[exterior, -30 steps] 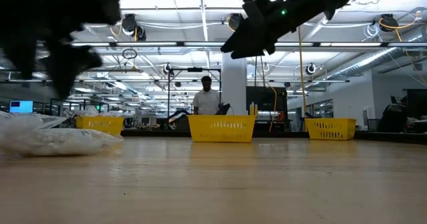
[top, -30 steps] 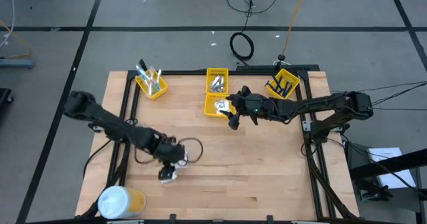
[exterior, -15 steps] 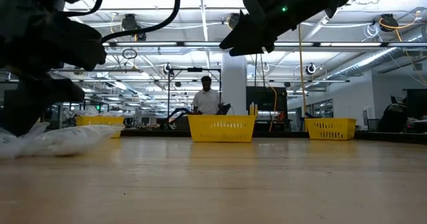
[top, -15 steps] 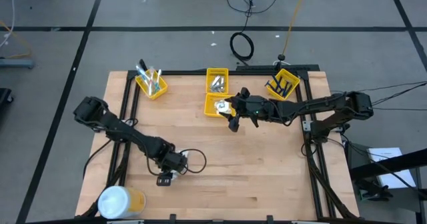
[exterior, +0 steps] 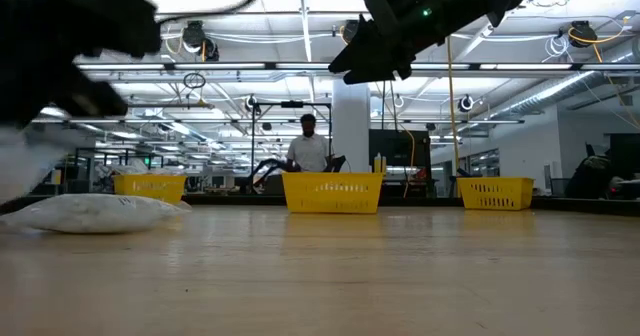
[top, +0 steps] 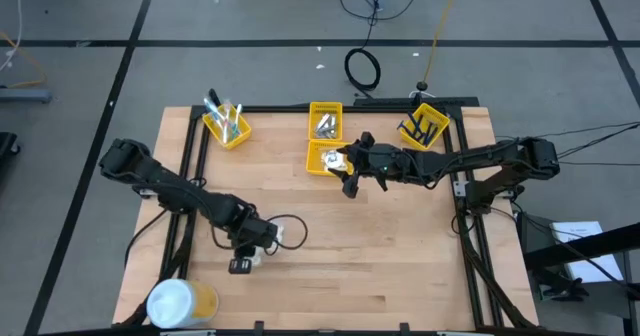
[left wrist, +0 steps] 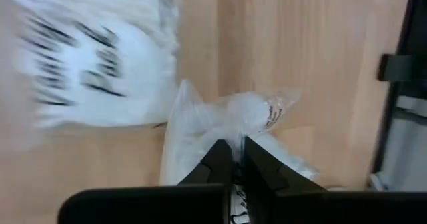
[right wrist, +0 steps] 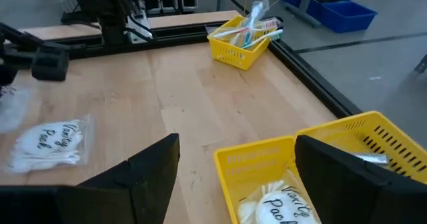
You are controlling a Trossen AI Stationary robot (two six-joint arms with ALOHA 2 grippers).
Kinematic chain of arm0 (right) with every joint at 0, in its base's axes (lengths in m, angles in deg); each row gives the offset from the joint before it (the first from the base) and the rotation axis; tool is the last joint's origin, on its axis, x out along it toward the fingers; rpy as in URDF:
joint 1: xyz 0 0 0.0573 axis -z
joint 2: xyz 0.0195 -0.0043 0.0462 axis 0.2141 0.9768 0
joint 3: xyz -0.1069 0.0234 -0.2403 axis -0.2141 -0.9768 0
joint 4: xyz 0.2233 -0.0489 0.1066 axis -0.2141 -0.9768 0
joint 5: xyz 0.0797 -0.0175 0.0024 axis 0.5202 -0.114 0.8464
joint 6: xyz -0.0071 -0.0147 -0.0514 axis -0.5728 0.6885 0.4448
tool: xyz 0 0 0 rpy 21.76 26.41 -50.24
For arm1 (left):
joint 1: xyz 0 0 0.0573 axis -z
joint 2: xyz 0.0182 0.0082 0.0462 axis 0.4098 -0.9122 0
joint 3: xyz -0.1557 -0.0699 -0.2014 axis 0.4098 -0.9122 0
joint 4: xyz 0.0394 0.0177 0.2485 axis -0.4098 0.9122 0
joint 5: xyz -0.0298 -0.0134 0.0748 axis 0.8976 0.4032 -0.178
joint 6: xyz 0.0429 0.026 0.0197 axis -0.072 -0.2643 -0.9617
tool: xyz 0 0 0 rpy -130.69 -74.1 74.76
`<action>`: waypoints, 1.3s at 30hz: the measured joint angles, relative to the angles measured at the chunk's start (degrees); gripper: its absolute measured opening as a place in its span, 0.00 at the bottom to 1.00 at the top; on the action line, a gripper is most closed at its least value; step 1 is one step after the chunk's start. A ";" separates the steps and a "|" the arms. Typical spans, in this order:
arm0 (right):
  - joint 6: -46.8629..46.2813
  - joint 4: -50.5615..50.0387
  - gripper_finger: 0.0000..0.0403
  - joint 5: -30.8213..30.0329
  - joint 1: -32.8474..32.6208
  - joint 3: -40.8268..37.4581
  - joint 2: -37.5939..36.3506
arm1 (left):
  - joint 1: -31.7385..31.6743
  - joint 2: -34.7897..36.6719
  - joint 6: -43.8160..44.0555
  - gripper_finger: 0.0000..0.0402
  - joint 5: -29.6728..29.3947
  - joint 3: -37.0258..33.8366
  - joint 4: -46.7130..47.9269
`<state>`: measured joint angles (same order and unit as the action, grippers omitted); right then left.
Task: Pick & Place Travel size toiletries
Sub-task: Put the cotton pack into the bottom middle yellow bin
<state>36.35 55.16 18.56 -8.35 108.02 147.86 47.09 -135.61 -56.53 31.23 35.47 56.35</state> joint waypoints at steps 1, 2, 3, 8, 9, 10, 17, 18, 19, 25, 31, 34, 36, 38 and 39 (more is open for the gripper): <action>-0.97 -0.01 0.70 0.12 0.00 0.00 0.00 | 0.02 0.79 -1.33 0.02 -2.63 1.08 1.47; -2.20 -0.01 0.70 0.56 0.00 0.00 0.00 | 0.08 1.54 -2.87 0.01 -5.99 2.32 2.75; -3.63 0.02 0.70 1.89 0.00 0.00 0.04 | 0.08 2.34 -4.44 0.01 -10.00 3.72 3.75; -8.11 4.61 0.70 9.97 -0.20 0.01 1.66 | -0.17 4.83 -17.16 0.02 -37.89 10.24 3.50; -8.27 6.10 0.70 10.77 -0.45 0.01 2.38 | -0.26 4.82 -20.48 0.02 -43.39 11.41 2.11; -8.33 7.44 0.70 11.54 -0.78 -0.06 3.11 | -0.33 4.75 -23.76 0.01 -48.55 12.38 0.55; -8.34 21.74 0.70 16.62 -2.05 -0.02 7.65 | -2.70 4.46 -42.55 0.02 -58.72 13.91 -9.53; -8.33 21.78 0.70 16.52 -2.05 -0.02 7.65 | -2.86 4.47 -43.86 0.01 -59.75 13.90 -10.70; -8.37 21.88 0.70 16.49 -2.09 -0.02 7.65 | -3.17 4.52 -45.11 0.01 -60.51 13.90 -11.96; -8.36 22.02 0.70 16.59 -2.40 -0.02 7.65 | -4.34 4.52 -52.14 0.02 -61.01 13.90 -19.64; -7.64 23.21 0.67 16.73 -2.66 -0.02 7.65 | -4.38 4.52 -55.13 0.02 -60.76 13.90 -23.76; -6.42 23.34 0.59 16.78 -2.99 -0.02 7.65 | -4.36 4.52 -54.45 0.03 -60.65 13.90 -23.72; -5.66 23.67 0.52 16.80 -3.03 -0.02 7.65 | -4.36 4.52 -53.49 0.03 -60.66 13.90 -23.72; -5.31 23.79 0.44 16.85 -3.06 -0.02 7.65 | -4.36 4.52 -52.19 0.02 -60.67 13.90 -23.71; -5.29 23.81 0.39 16.87 -3.06 -0.02 7.65 | -4.38 4.52 -51.54 0.01 -60.66 13.90 -23.68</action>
<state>31.06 78.98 35.43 -11.41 108.00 155.51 42.71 -131.09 -108.07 -29.43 49.38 32.67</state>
